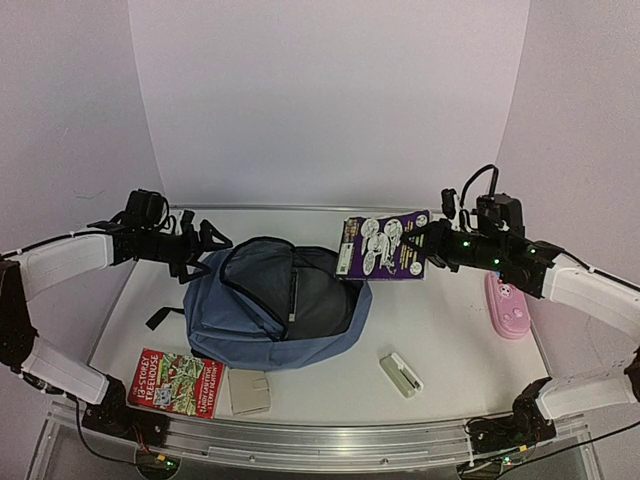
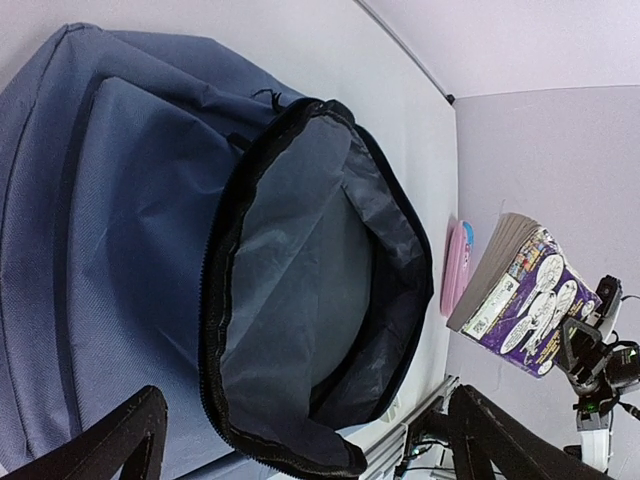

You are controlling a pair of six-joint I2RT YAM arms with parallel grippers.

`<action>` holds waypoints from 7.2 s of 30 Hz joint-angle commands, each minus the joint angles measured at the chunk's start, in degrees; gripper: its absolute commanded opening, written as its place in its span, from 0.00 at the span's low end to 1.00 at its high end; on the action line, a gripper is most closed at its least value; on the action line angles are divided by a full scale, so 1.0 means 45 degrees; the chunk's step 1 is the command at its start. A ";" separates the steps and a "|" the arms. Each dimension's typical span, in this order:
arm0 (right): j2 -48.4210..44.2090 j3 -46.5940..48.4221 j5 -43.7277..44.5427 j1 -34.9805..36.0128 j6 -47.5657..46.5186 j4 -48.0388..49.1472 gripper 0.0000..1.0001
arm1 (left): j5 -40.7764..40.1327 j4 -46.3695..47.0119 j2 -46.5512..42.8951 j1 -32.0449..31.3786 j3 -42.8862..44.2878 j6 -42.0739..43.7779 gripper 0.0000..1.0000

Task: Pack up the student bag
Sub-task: Place the book in the student bag, then pick up the book from the center of the board.

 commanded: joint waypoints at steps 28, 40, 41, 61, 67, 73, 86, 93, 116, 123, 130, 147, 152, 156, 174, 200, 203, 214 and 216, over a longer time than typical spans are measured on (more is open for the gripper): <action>0.1220 -0.0262 -0.2223 0.0060 0.1970 0.3371 0.00 | 0.0748 0.2935 0.1815 -0.0644 -0.0261 -0.0833 0.22; 0.3038 -0.0473 -0.1423 0.0285 0.4065 0.5764 0.00 | 0.1477 0.3389 0.0034 -0.0641 -0.0320 0.0553 0.00; 0.3301 -0.0450 -0.1442 0.0320 0.4164 0.6059 0.00 | 0.1482 0.3315 -0.0148 -0.0641 -0.0291 0.0651 0.00; 0.7445 0.1789 -0.0953 0.1726 0.4352 0.7274 0.00 | 0.1951 0.3044 -0.0758 -0.0641 -0.0280 0.0889 0.00; 0.8407 0.2134 -0.0987 0.1770 0.4393 0.7395 0.00 | 0.1887 0.2663 -0.0957 -0.0641 -0.0043 0.0940 0.00; 0.9878 0.3126 -0.1547 0.2446 0.4165 0.6866 0.00 | 0.2128 0.1975 -0.0732 -0.0641 0.0316 0.1222 0.00; 1.3396 0.6847 -0.0455 0.3925 0.3677 0.5340 0.11 | 0.2378 0.2258 -0.0499 -0.0641 0.0116 0.1152 0.00; 1.2760 0.7295 0.1827 0.4033 0.2016 0.2796 0.44 | 0.2289 0.2013 -0.0628 -0.0641 0.0019 0.1216 0.00; 1.1168 0.5931 0.2785 0.4194 0.2007 0.1376 0.56 | 0.1250 0.1265 0.0020 -0.0619 -0.0062 0.0785 0.00; 1.1751 0.6679 0.2287 0.4413 0.1630 0.1414 0.35 | 0.1110 0.1126 -0.0098 -0.0602 -0.0073 0.0880 0.00; 1.2521 0.7824 0.1735 0.4664 0.1377 0.1764 0.32 | 0.0985 0.1105 -0.0031 -0.0422 -0.0326 0.0785 0.00; 1.3093 0.8931 0.1615 0.5029 0.0871 0.1817 0.34 | 0.0922 0.1878 0.0957 -0.0072 -0.0988 0.0460 0.00; 1.2361 0.8484 0.3064 0.5022 0.0902 0.1144 0.46 | 0.0642 0.1944 0.1417 -0.0017 -0.1096 0.0510 0.00; 1.1475 0.8112 0.4175 0.5018 0.0522 0.0355 0.56 | 0.0516 0.1925 0.2097 -0.0017 -0.1003 0.0711 0.00; 0.9930 0.5673 0.5519 0.3724 0.0467 -0.0951 0.59 | 0.1083 0.4430 0.6590 -0.0655 0.0587 0.0681 0.00; 0.4606 0.4464 0.3854 0.2747 -0.2435 -0.1450 0.73 | -0.0842 0.0842 0.5051 -0.1418 0.4147 0.2617 0.77; 0.4263 0.4756 0.3083 0.3456 -0.2773 -0.1443 0.74 | -0.0956 -0.0570 0.3771 -0.0977 0.3841 0.2867 0.91; 0.7208 0.7257 0.1515 0.6999 -0.2833 -0.0854 0.61 | -0.1523 -0.6154 0.1006 0.0593 0.5783 0.4568 1.00; 0.8121 0.7809 0.1110 0.7390 -0.2330 -0.0593 0.60 | -0.2437 -0.6535 0.0801 0.0715 0.6012 0.4994 1.00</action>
